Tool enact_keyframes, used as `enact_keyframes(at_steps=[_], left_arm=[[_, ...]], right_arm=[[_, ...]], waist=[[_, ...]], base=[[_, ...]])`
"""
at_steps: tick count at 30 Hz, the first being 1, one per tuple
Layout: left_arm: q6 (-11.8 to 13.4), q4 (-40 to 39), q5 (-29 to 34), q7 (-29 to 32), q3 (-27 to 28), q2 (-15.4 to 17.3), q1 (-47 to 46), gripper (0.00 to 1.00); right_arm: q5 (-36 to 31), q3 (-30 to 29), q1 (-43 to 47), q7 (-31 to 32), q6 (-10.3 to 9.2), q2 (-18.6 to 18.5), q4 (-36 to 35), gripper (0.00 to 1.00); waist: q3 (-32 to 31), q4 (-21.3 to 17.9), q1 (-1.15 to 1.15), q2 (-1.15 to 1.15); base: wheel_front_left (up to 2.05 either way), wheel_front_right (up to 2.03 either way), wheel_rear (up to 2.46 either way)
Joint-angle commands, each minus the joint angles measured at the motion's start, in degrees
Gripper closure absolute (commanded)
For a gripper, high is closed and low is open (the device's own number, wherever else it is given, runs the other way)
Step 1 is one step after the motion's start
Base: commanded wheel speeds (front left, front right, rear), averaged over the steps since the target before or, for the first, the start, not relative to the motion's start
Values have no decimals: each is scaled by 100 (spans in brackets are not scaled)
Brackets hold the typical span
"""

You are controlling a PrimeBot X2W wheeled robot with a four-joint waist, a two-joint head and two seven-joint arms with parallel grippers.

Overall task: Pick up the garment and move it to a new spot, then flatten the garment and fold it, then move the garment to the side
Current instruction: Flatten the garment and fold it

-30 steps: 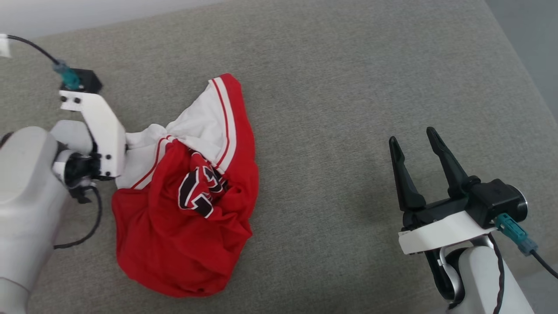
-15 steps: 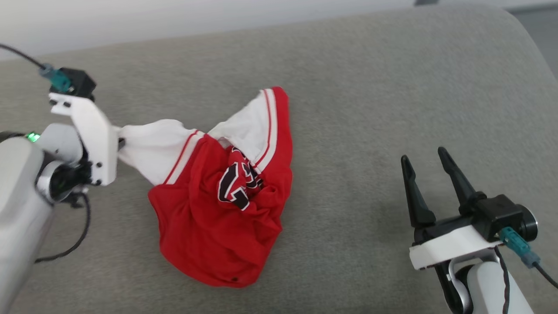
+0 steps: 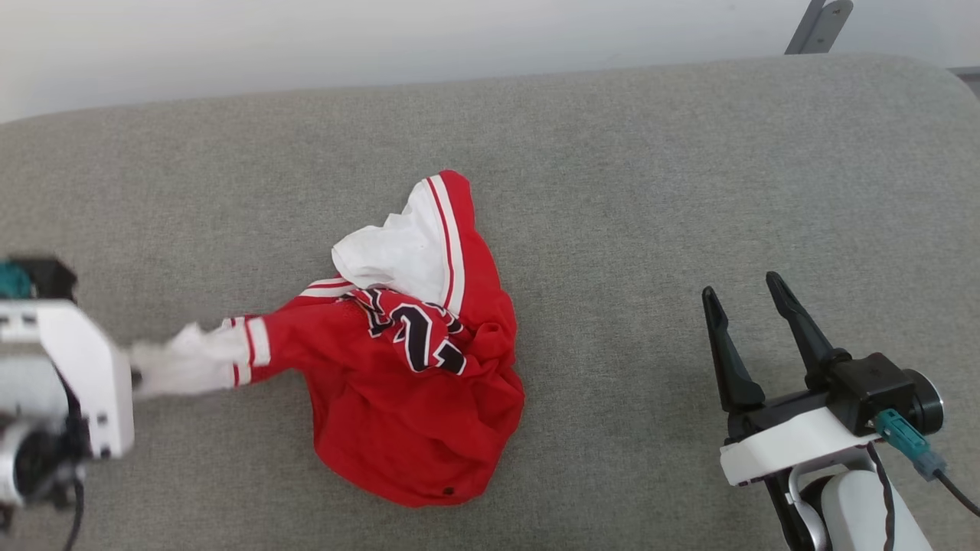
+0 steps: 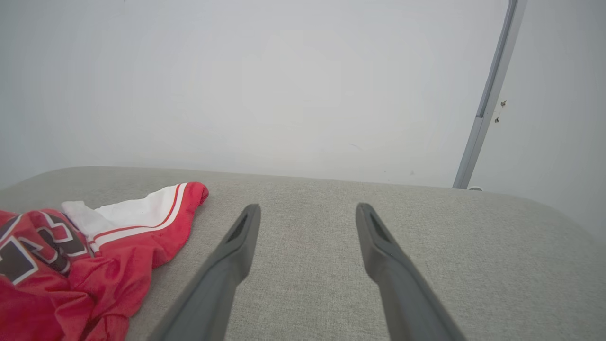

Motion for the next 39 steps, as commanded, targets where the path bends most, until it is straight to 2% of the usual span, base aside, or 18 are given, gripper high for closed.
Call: enact_keyframes(at_steps=[1,6,13,14,15,16,18,24,29,33,39], left_arm=[[48,-57,-71,-73,26,32,218,100],[-44,52,-287,-133,-79,-103,744,100],[-228,539,-314,-225,-331,-452,965,100],[-257,604,-307,-237,-361,-495,969,97],[-279,653,-322,-255,-369,-546,965,73],[-296,692,-355,-276,-363,-595,956,58],[-325,700,-340,-322,-352,-588,930,0],[-260,438,-357,-559,-168,-550,843,0],[-120,-65,-239,-850,-54,-525,906,0],[-53,-463,23,-1477,42,-641,926,0],[-68,-773,562,-2732,87,-1020,966,0]], right_arm=[[32,7,8,-30,0,3,-9,0],[72,71,-72,-30,0,14,39,0],[121,136,-58,-30,0,-26,115,0],[133,163,-36,-30,0,-32,124,0],[148,175,-12,-30,0,-35,134,0],[158,194,12,-30,0,-54,142,0],[206,269,40,-30,0,-80,164,0],[450,550,-1,84,0,-219,228,0],[785,874,-155,475,0,-439,265,0],[954,1256,-386,872,0,-705,281,0],[1218,1728,-950,1492,0,-1050,480,0]], waist=[[19,8,0,0],[60,-3,0,0],[-40,9,0,0],[-76,27,0,0],[-113,45,0,0],[-155,78,0,0],[-238,135,0,0],[-374,332,0,0],[-446,619,0,0],[-463,890,0,0],[-431,1359,0,0]], base=[[0,0,0],[0,0,0],[0,0,0],[0,0,0],[0,0,0],[0,0,0],[0,0,0],[0,0,0],[0,0,0],[0,0,0],[0,0,0]])
